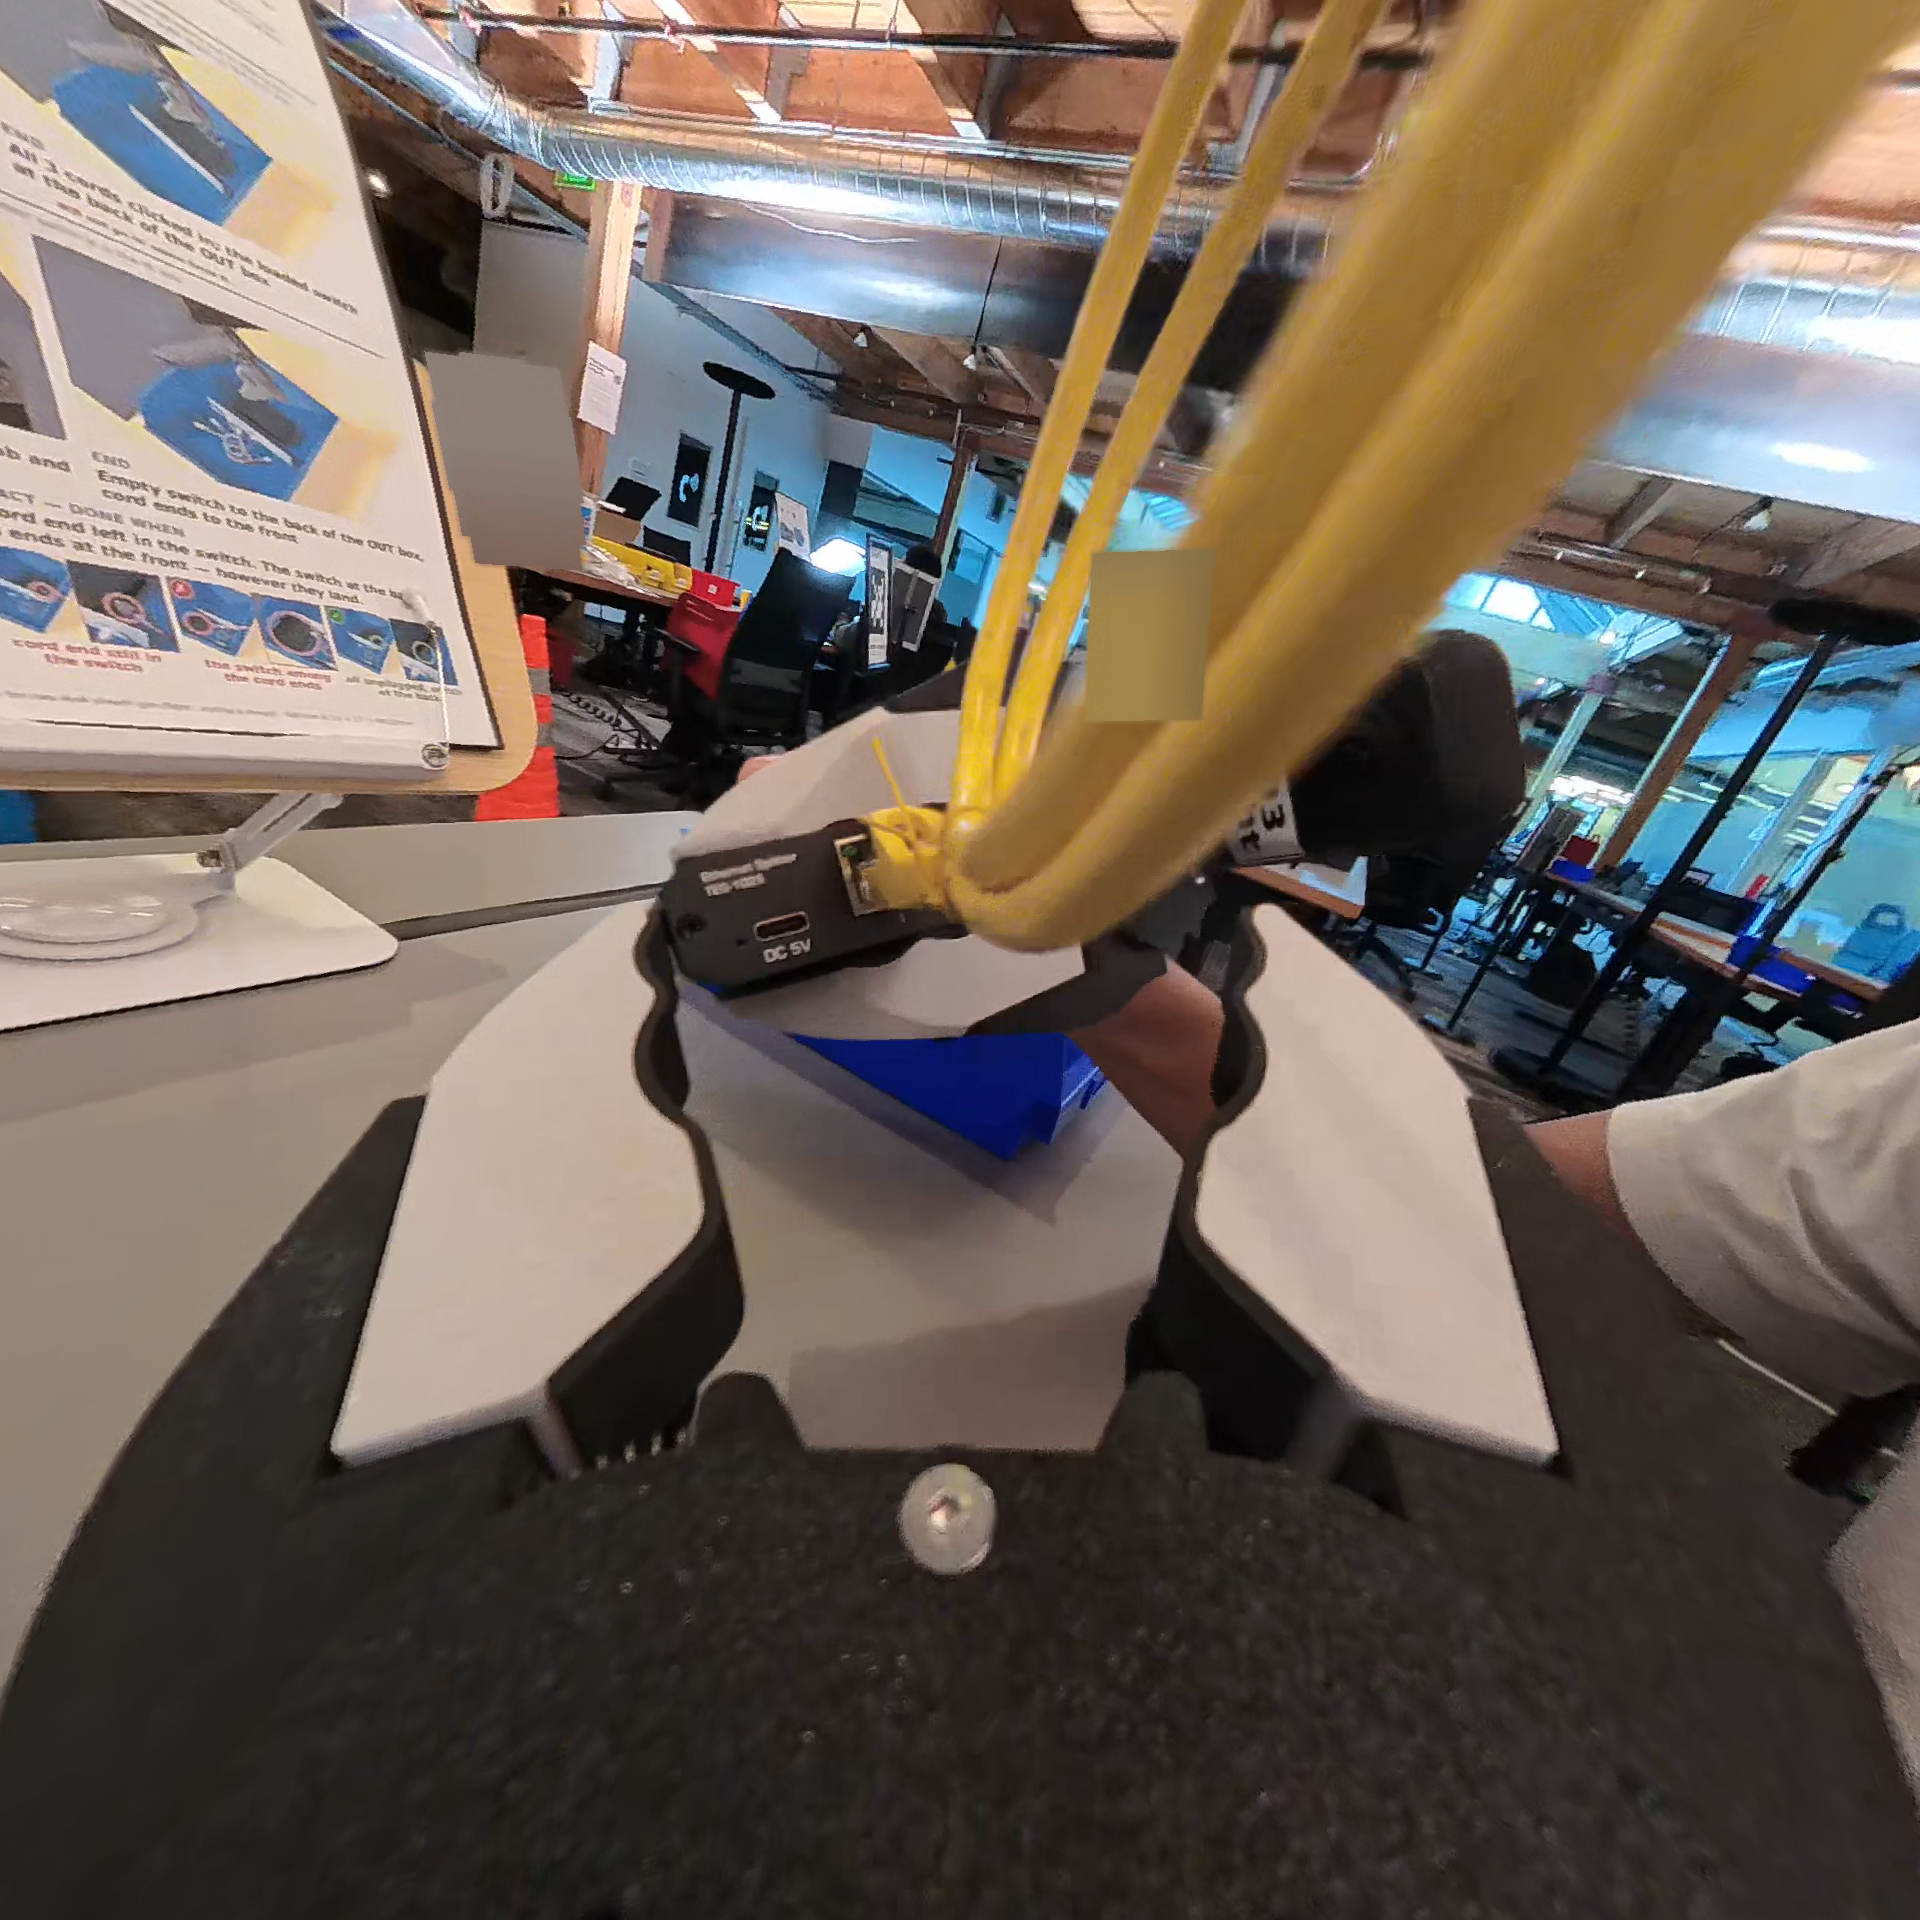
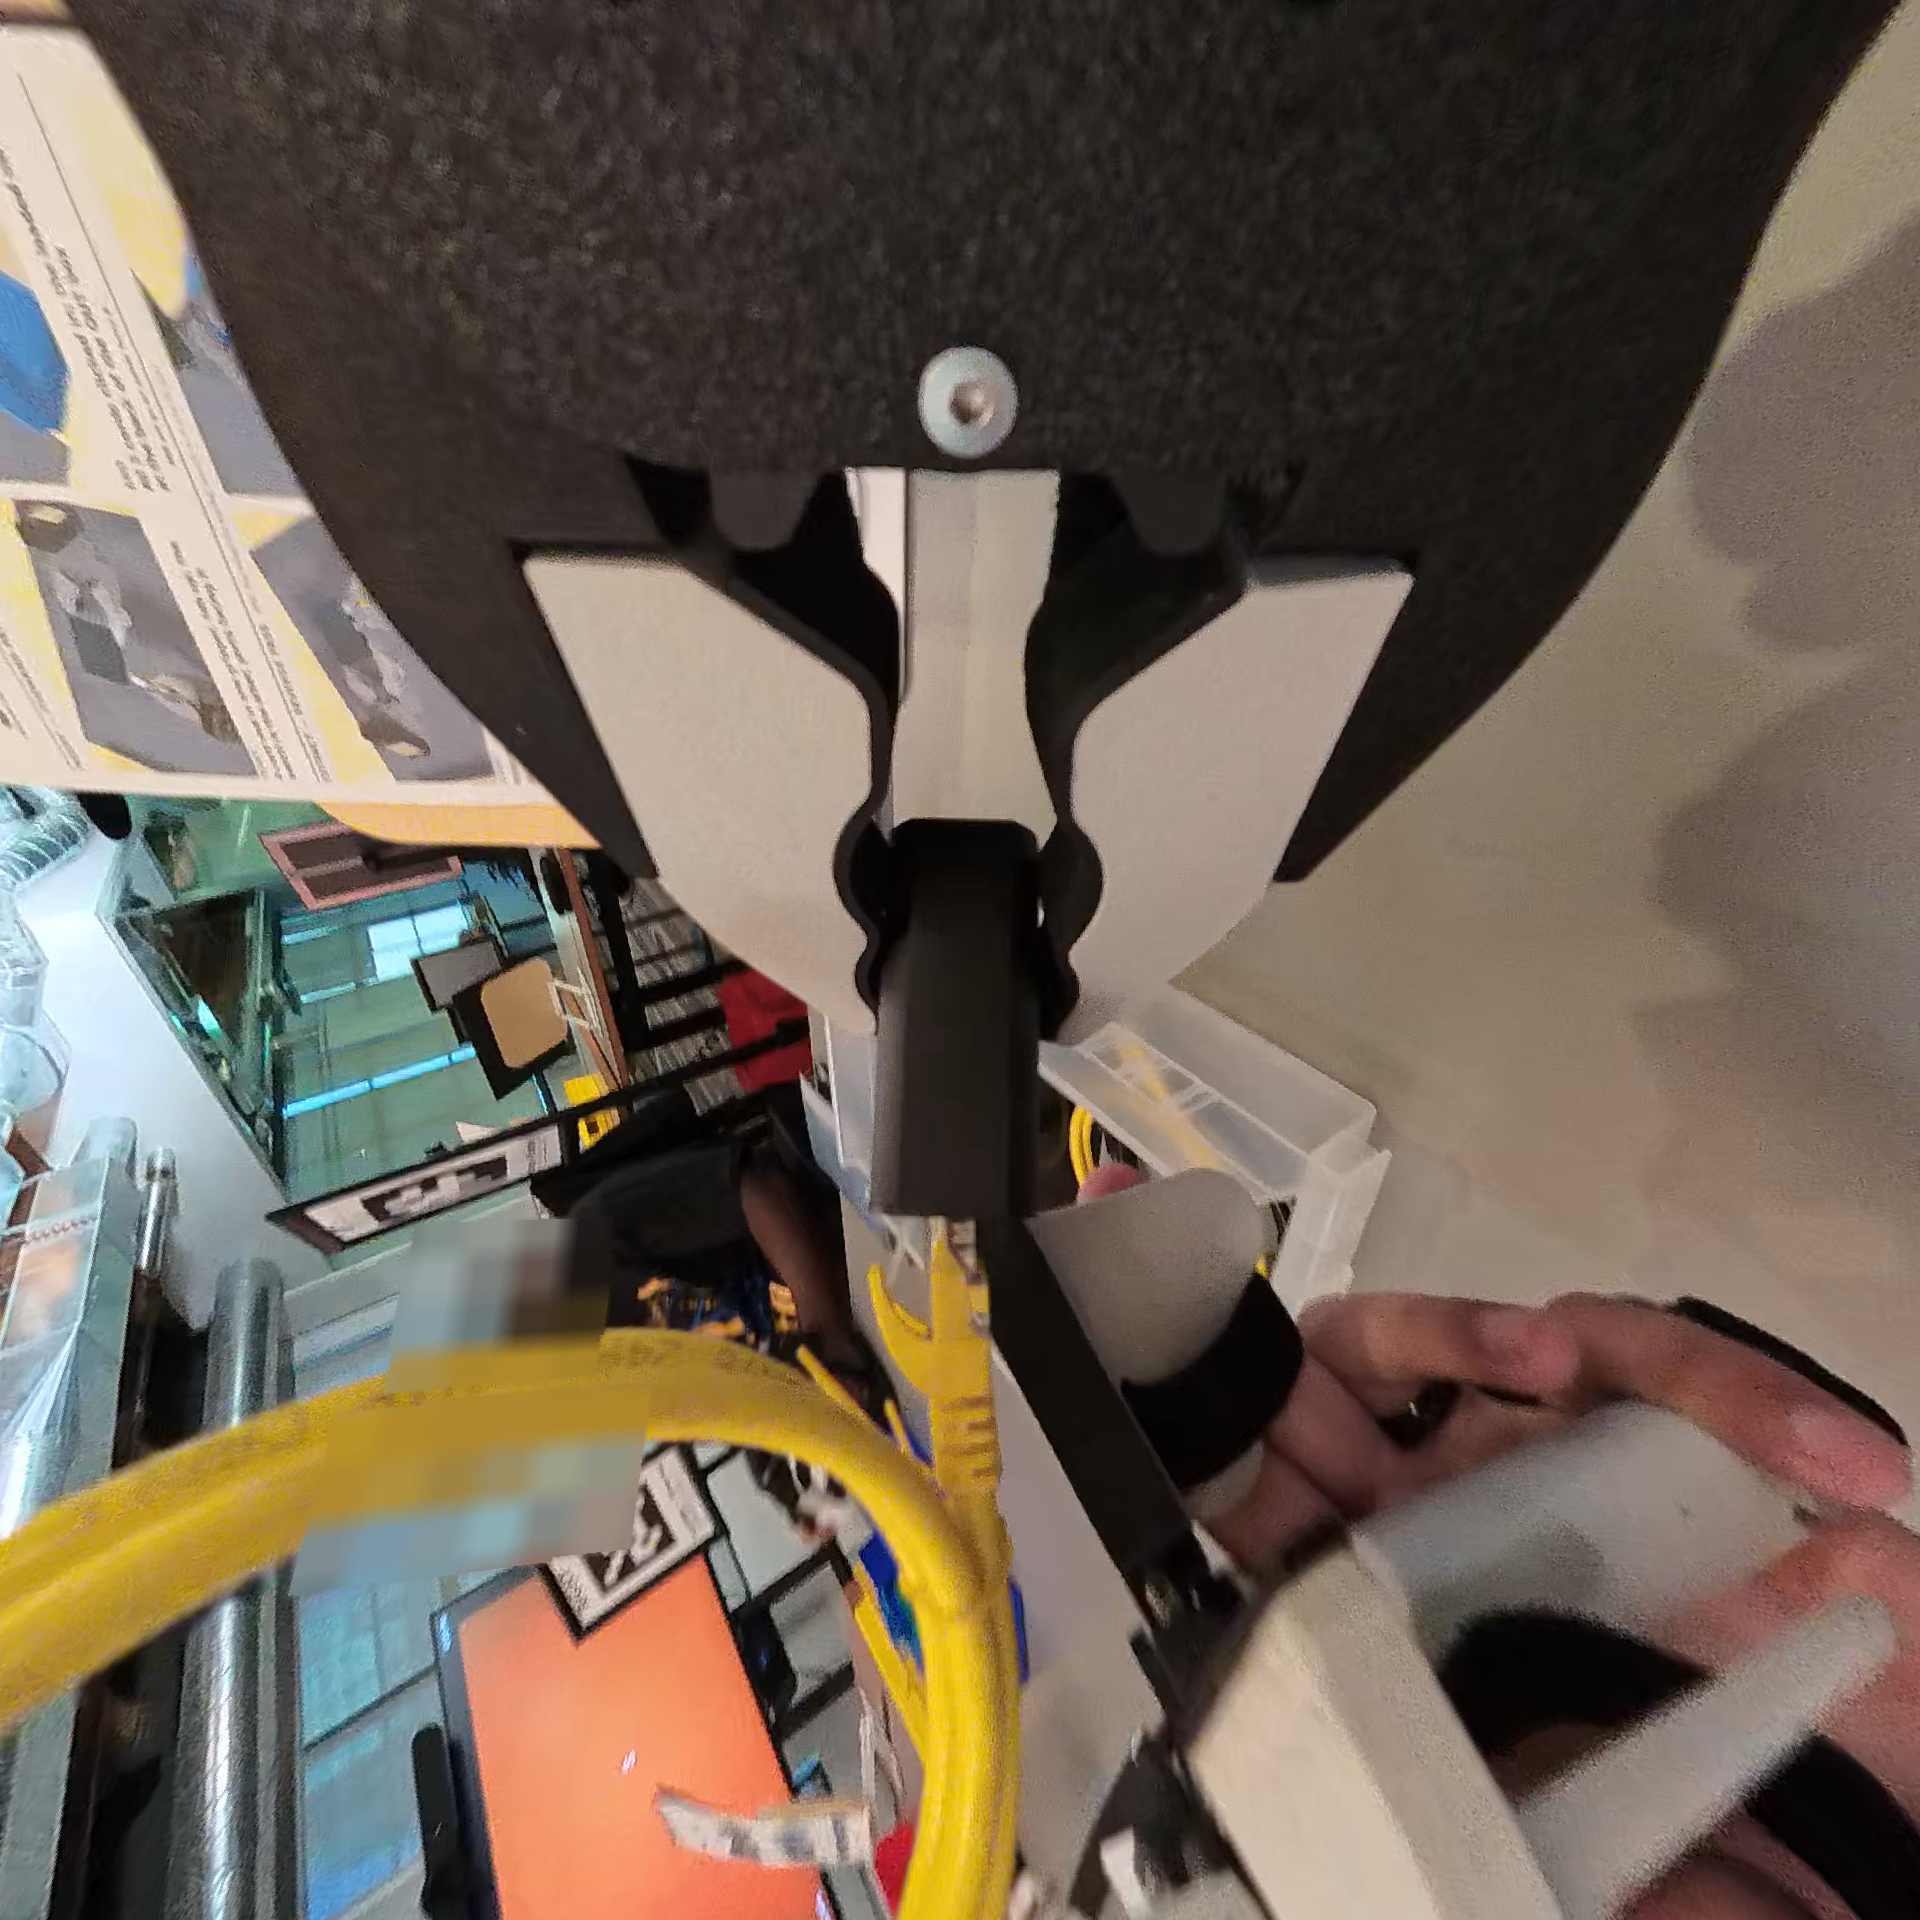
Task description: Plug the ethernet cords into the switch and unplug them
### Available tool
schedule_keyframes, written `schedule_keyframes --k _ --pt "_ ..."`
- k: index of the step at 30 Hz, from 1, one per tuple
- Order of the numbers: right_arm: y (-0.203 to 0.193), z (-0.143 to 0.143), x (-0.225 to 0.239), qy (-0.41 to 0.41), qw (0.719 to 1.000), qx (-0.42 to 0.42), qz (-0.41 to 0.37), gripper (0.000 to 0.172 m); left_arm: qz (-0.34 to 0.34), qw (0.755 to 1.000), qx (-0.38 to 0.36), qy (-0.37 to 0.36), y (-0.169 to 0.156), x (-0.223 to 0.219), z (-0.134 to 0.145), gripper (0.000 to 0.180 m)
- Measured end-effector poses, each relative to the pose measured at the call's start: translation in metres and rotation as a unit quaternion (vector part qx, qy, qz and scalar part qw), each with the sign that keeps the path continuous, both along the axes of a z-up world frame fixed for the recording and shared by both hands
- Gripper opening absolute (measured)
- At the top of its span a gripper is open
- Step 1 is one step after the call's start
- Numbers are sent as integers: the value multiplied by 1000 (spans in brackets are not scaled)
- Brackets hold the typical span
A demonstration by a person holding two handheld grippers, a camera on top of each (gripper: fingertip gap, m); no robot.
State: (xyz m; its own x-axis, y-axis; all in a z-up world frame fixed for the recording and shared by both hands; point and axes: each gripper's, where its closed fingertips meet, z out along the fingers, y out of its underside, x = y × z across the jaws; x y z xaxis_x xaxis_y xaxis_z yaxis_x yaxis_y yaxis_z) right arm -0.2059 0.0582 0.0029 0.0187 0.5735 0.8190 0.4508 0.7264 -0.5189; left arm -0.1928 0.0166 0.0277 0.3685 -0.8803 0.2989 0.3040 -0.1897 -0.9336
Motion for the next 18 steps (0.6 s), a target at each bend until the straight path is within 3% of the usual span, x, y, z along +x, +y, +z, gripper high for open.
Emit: schedule_keyframes --k 9,14,18 --pt "12 -5 2 1 999 14 -40 24 55 998 25 36 6 -12 -2 70" --pt "20 -4 9 8 998 -17 -63 25 142 985 36 93 8 -28 -7 73" --pt "26 -7 12 -14 996 11 -88 25 159 982 32 92 2 -30 4 59"
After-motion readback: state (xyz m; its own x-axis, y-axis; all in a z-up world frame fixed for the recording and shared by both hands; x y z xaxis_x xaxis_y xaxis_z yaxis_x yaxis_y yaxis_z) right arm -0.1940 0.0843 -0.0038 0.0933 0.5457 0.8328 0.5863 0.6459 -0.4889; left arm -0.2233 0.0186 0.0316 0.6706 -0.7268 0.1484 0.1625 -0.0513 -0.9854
